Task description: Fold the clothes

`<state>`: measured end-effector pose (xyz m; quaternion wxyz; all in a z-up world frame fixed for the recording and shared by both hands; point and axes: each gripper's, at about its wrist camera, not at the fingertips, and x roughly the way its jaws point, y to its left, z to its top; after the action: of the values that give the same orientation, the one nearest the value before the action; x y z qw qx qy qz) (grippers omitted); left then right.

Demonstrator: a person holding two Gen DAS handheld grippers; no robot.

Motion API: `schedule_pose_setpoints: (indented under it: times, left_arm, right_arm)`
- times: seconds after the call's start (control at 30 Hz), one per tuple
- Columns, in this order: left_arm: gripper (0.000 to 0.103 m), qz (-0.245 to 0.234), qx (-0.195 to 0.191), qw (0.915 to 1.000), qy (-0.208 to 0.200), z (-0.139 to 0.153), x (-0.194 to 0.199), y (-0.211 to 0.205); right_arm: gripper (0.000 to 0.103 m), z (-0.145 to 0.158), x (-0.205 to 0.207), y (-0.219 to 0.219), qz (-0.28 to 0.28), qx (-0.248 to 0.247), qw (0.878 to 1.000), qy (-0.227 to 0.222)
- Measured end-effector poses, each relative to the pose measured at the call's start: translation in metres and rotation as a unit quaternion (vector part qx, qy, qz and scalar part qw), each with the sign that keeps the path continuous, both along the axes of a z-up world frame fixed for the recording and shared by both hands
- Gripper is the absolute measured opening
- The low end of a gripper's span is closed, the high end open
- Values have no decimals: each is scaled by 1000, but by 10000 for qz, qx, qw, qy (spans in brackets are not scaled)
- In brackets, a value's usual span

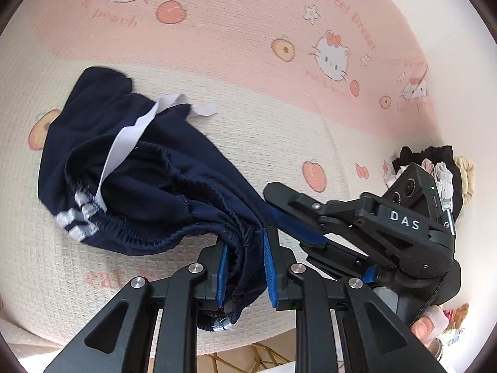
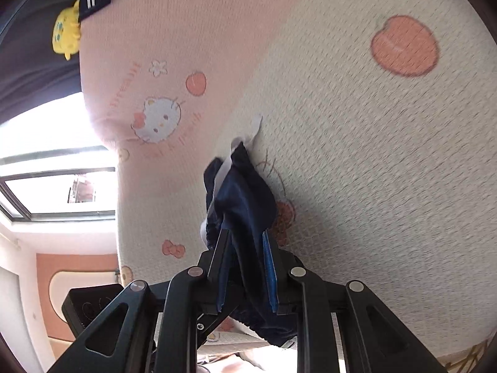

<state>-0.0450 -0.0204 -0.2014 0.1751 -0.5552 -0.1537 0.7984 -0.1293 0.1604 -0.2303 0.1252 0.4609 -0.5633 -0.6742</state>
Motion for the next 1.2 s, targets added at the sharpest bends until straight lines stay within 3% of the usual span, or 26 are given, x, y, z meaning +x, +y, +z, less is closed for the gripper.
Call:
schedule_pose_setpoints:
  times: [0.4,0.57,0.9,1.13,1.2]
  left_arm:
    - [18,-494,-90,9984,264,8,-19,53]
    - [18,-484,-80,9985,240,4,-33,62]
    - [18,-491,84,9985,212,11,-54,84]
    - [18,-928,57,9946,453,29,-50,113]
    - [18,-1038,-183,9930,542,34,-49,123]
  right_arm:
    - [19,-2,27,48,-717,-239,9971,20]
    - [19,5,37,70,-911,3,9958,45]
    - [20,11,55,84,-695,930,9931,-179]
    - [20,10,58,90,-871,750,9934,-52]
    - [36,8,63,96,-1043,691,9920,-153]
